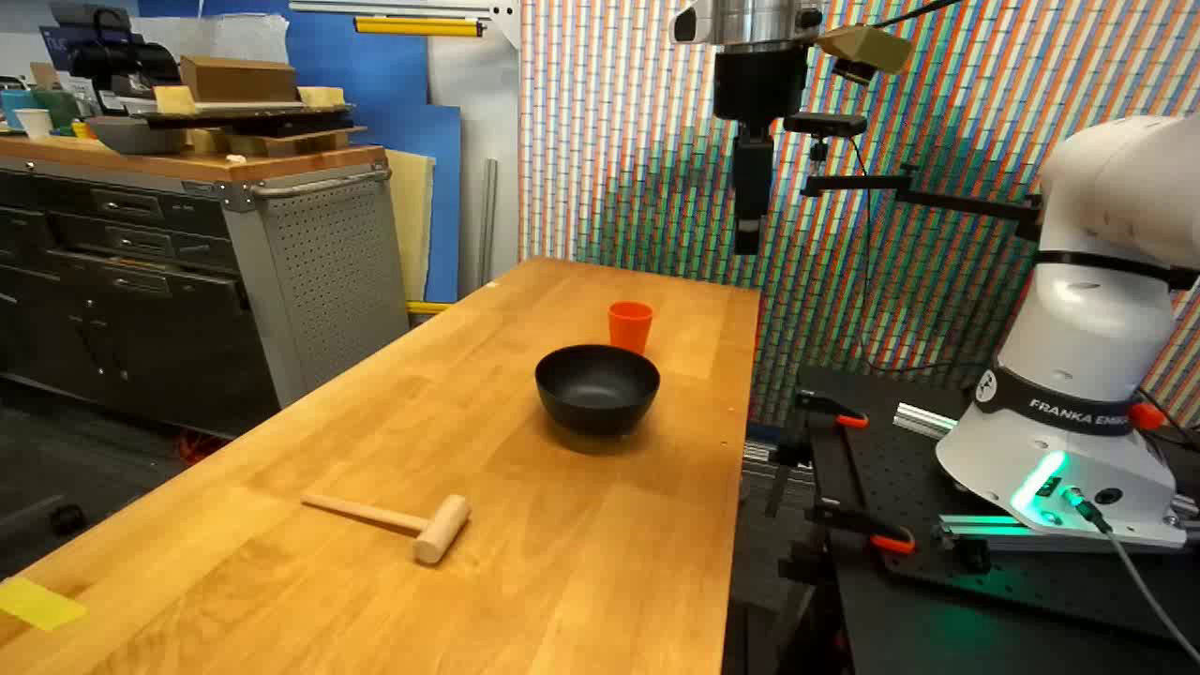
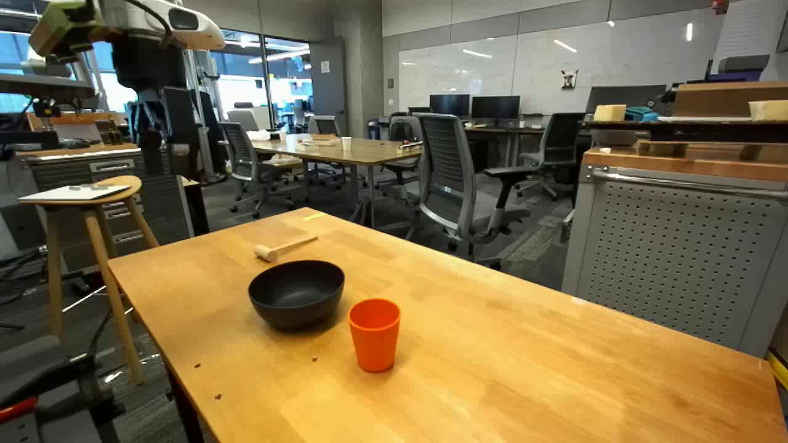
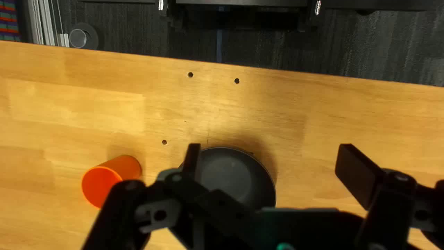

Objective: Put the orange thing in the black bowl

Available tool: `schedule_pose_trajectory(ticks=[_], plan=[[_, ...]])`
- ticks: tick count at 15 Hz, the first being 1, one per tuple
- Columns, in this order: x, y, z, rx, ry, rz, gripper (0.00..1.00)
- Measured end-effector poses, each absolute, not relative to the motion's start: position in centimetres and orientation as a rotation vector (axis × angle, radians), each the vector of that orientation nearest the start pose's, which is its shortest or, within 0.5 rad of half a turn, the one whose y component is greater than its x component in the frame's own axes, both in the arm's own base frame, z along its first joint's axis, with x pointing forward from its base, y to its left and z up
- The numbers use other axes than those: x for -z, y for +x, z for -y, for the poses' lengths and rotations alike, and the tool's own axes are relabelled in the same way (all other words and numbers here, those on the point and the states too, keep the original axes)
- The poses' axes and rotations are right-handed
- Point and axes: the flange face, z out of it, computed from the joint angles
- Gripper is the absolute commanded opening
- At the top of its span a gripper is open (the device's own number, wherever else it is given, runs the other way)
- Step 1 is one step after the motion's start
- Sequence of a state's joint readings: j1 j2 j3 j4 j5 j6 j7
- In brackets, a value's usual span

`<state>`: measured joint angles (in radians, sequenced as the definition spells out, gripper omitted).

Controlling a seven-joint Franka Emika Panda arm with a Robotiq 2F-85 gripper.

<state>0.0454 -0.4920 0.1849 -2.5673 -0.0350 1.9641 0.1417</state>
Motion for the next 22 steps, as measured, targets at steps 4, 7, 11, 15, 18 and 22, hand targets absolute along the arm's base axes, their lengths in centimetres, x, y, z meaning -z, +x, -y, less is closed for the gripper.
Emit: schedule_pose_trajectory(ticks=[4,7,11,15,18,22], plan=[[-42.0,36.7,-8.3,-0.153,-3.272,0.127,1.0],[-41.8,36.7,-8.2,-0.157,-3.271,0.124,1.0],[-42.2,38.8,-4.9,-0.092,-3.224,0.003,1.0],[-42.7,42.9,1.8,-0.01,-3.138,-0.196,1.0],[-40.4,45.3,5.8,0.003,-3.08,-0.322,1.0],[-34.5,47.3,8.6,-0.008,-3.04,-0.439,1.0]])
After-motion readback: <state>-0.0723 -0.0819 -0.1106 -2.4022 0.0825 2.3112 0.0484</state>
